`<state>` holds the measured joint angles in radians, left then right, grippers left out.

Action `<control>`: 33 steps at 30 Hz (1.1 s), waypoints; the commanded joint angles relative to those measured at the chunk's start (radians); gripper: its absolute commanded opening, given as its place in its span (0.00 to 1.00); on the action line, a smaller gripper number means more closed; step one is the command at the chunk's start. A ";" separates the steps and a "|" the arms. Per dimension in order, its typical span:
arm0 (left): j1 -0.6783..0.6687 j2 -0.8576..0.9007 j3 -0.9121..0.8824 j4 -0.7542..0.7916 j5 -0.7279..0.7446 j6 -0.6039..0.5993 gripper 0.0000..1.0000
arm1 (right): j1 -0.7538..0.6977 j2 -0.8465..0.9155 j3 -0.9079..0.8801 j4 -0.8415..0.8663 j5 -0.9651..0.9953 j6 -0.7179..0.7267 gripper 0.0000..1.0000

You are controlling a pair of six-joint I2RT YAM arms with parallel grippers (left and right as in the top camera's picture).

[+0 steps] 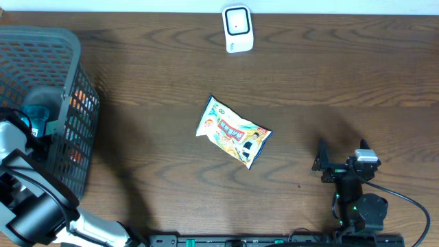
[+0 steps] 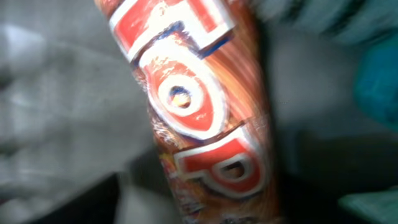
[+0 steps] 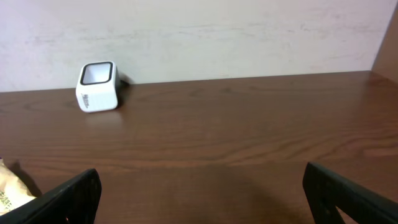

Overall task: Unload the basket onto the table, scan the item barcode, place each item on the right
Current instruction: 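Reach the left gripper into the basket and grasp the red chocolate bar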

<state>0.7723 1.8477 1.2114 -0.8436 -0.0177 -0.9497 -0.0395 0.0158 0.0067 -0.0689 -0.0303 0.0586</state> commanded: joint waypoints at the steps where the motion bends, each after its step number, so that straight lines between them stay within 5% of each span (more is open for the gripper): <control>1: 0.005 0.047 -0.023 -0.014 -0.013 -0.002 0.15 | 0.010 -0.001 -0.001 -0.003 0.002 -0.011 0.99; 2: 0.005 0.048 -0.025 -0.015 -0.019 0.000 0.08 | 0.010 0.000 -0.001 -0.003 0.002 -0.011 0.99; 12: 0.005 -0.058 0.009 -0.038 -0.019 0.149 0.07 | 0.010 0.000 -0.001 -0.003 0.002 -0.011 0.99; 23: 0.004 -0.560 0.044 0.010 -0.010 0.123 0.07 | 0.010 0.000 -0.001 -0.003 0.002 -0.011 0.99; 33: -0.071 -0.995 0.044 0.156 0.387 0.053 0.07 | 0.010 0.000 -0.001 -0.003 0.002 -0.011 0.99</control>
<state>0.7479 0.9161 1.2404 -0.7067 0.1768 -0.8673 -0.0395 0.0166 0.0067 -0.0692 -0.0296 0.0586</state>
